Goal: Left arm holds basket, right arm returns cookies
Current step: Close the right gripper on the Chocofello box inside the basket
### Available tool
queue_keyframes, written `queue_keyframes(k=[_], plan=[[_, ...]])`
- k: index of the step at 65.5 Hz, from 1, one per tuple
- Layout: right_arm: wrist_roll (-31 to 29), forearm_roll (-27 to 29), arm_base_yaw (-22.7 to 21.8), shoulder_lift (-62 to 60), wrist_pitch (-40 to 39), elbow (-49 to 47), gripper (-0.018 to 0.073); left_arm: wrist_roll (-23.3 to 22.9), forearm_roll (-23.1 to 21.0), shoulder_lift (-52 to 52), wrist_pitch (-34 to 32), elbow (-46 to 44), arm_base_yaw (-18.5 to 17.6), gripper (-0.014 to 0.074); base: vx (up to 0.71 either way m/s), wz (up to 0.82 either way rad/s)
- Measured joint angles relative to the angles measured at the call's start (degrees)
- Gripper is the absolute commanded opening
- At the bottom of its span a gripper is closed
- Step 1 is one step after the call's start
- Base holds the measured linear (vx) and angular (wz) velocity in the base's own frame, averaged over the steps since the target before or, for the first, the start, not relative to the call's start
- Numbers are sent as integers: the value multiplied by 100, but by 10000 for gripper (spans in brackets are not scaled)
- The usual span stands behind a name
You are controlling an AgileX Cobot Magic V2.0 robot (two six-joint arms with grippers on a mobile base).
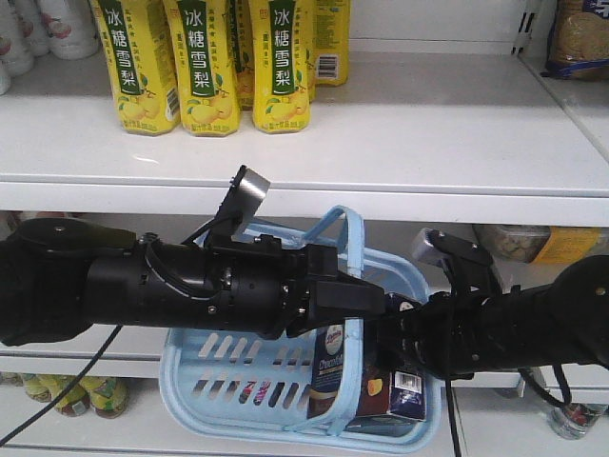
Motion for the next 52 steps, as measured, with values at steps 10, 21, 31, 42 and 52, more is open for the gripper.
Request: queue_keyframes(k=[10, 21, 31, 42, 52], plan=[[-295, 276, 5, 226, -14, -51, 579, 0, 24, 10, -19, 0, 0, -6, 0, 0], [-486, 396, 24, 511, -9, -219, 567, 5, 36, 11, -33, 29, 0, -6, 0, 0], [-517, 438, 24, 823, -4, -359, 512, 5, 47, 29, -72, 29, 0, -6, 0, 0], [-545, 527, 30, 1074, -11, -428, 382, 5, 77, 58, -86, 29, 0, -6, 0, 0], [-577, 614, 30, 1109, -80, -428, 253, 5, 77, 58, -86, 29, 0, -6, 0, 0]])
